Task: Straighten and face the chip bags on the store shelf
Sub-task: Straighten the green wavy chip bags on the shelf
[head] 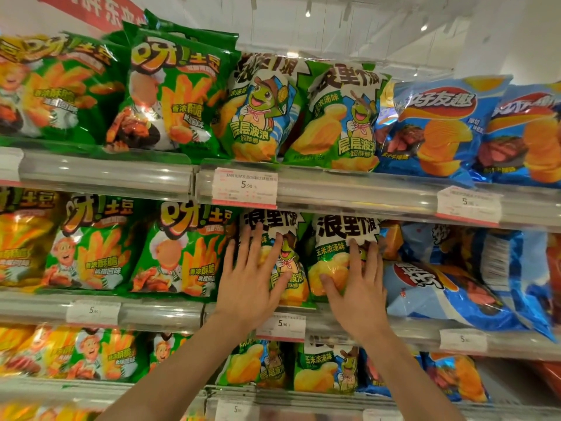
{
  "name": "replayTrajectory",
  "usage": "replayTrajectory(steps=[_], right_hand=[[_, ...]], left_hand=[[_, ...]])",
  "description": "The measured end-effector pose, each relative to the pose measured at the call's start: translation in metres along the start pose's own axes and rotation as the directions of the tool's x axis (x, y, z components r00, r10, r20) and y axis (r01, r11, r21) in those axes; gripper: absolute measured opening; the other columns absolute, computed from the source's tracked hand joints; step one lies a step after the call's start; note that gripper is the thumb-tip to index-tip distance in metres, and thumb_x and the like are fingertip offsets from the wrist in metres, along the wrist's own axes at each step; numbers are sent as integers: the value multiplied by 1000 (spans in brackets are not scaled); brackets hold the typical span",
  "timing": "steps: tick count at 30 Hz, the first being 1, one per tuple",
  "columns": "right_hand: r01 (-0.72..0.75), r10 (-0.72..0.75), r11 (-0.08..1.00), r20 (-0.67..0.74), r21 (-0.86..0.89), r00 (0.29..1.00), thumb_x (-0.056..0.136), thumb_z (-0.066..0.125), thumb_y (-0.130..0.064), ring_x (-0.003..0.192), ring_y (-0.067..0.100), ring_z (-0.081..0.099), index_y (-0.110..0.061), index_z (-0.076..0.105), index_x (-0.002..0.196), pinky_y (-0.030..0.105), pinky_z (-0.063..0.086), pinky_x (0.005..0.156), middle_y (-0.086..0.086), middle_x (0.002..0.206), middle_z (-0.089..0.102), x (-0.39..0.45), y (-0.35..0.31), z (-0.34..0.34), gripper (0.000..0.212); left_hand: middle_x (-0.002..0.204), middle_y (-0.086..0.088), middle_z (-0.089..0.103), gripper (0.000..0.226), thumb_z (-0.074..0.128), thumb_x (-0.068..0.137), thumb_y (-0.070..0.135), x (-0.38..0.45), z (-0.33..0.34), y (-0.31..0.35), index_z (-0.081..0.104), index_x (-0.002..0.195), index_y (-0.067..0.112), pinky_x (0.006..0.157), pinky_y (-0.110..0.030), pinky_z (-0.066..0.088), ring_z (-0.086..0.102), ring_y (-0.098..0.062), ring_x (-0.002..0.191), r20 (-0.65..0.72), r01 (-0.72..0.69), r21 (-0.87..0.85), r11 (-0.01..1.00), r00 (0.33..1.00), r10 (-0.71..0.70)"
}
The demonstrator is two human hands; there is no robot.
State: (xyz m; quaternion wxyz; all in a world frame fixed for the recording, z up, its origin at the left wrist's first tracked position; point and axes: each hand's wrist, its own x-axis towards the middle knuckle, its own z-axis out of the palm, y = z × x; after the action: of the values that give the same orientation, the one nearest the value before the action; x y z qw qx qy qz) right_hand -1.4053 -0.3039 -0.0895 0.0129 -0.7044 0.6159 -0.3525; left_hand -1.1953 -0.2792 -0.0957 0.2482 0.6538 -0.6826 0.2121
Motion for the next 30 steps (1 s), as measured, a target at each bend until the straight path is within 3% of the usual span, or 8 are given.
replayTrajectory(steps=[7,11,15,19,22,25,28,30], right_hand=[[36,-35,999,54,-10,998,93,48,-62,153,32,-7,-31,-3,159,60,19,116,5,167,-10,1,2,-3,89],[60,-62,997,45,48,997,93,52,-58,154,26,2,-30,12,158,52,16,120,5,167,4,-3,2,-19,82],[97,-94,976,-20,193,995,96,57,-47,146,14,25,-26,37,151,39,27,118,-4,158,32,-32,-2,-34,62],[1,-27,937,69,350,997,93,59,-46,113,-7,54,-30,46,140,24,48,96,-22,124,59,-74,0,-41,51],[-112,35,914,200,389,979,94,61,-38,95,-7,63,-36,49,131,19,54,80,-28,100,66,-100,9,-40,39],[-169,66,899,256,403,964,96,60,-31,92,-4,65,-37,52,126,18,54,79,-30,97,65,-122,23,-40,31],[-236,125,884,281,403,951,90,56,-46,90,-6,65,-33,56,124,12,51,75,-33,97,65,-138,37,-46,36],[-260,156,883,278,390,948,87,55,-52,88,-3,66,-32,60,123,13,50,73,-24,94,70,-142,49,-51,41]], left_hand=[[167,-9,2,70,18,98,66,1,-4,-2,15,158,31,122,-53,9,-2,-29,154,21,-8,-47,999,1000,9],[153,-10,38,53,48,96,48,-6,-20,1,51,141,20,115,-52,30,29,-30,145,-86,-78,-212,974,994,61],[129,1,54,37,55,94,37,-31,-30,4,61,125,18,97,-39,47,50,-18,121,-165,-138,-409,902,983,76],[125,7,55,37,51,96,39,-57,-32,5,59,126,20,95,-31,50,53,-10,119,-117,-94,-599,795,993,29],[118,11,57,38,50,94,42,-73,-31,8,59,126,24,88,-33,53,57,-6,109,-62,-23,-690,723,998,-27],[108,17,60,33,53,95,43,-91,-28,16,55,127,33,77,-30,55,62,-2,94,54,101,-773,626,994,-94],[101,24,64,30,58,96,37,-108,-23,30,52,124,42,73,-23,53,62,1,90,197,227,-802,552,974,-115],[95,25,65,28,59,96,32,-113,-21,41,53,122,39,72,-18,51,62,1,91,271,287,-813,506,957,-107]])
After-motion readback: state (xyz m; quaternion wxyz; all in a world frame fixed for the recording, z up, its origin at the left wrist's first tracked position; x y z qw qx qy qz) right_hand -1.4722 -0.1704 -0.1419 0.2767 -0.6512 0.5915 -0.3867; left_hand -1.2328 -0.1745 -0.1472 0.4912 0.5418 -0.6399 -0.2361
